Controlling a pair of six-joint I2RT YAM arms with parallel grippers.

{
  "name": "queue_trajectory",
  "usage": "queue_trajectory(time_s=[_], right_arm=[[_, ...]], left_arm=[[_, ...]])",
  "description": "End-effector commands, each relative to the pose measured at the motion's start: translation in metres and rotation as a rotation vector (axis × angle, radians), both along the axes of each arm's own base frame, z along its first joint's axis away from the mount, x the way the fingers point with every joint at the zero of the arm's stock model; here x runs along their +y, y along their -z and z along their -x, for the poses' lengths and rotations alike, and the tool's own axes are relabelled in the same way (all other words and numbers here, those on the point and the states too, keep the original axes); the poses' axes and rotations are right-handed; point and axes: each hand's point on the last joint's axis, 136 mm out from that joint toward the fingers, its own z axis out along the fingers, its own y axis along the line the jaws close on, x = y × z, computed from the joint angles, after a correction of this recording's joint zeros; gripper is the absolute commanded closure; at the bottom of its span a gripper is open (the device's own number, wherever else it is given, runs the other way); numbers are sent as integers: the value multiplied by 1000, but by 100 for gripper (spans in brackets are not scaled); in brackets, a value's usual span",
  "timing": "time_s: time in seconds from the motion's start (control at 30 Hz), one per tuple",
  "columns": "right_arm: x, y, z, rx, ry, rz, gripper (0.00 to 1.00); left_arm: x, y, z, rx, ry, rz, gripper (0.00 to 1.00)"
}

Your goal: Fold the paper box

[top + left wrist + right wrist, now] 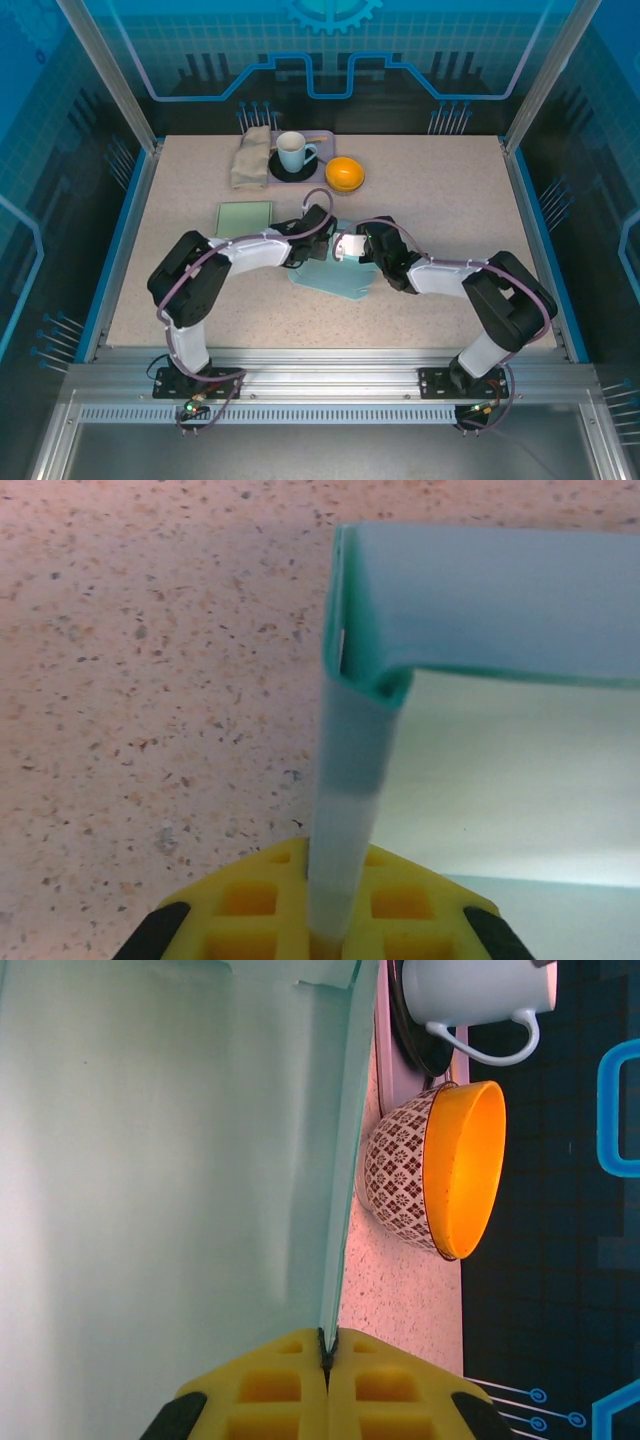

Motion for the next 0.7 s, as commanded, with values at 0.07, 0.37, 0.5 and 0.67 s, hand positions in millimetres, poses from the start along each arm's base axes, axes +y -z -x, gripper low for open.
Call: queue_trajectory(time_s=[0.07,0.37,0.5,0.67], right_arm=[[-8,22,7,53,19,50,100],[0,22,14,84,-10,-13,100],[2,23,15,88,-13,-27,100],[3,23,16,93,-15,-31,100]], left_arm=[[95,26,22,46,-278,-361,93],[52,32,15,63,-145,-134,86],[44,23,10,62,-150,-91,78],[34,14,7,71,-129,-19,75]])
